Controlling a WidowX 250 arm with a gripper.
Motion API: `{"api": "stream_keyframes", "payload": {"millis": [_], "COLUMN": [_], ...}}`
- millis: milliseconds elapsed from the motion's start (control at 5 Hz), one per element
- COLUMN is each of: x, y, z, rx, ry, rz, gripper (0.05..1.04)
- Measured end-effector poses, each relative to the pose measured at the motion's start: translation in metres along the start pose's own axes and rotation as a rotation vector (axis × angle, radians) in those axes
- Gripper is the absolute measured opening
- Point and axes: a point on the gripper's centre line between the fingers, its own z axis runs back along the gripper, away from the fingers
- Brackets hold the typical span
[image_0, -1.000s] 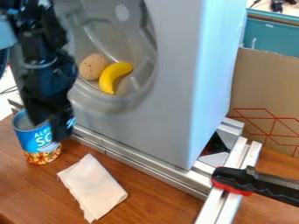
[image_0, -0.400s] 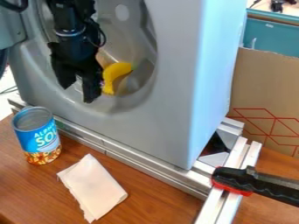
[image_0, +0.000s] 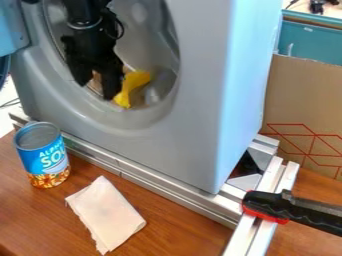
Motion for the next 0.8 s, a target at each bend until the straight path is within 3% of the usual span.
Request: {"api": "stream_keyframes", "payload": {"millis": [400, 600, 800], "x": [0.015, 0.022, 0.023], "y": [0.019, 0.024, 0.023], "z": [-0.001, -0.007, -0.022], "rx": [0.104, 0.128, 0.122], "ry": [0.011, 0.022, 0.048], "rz": [0.009, 0.01, 0.006], "gripper": [1.0, 1.0, 1.0]}}
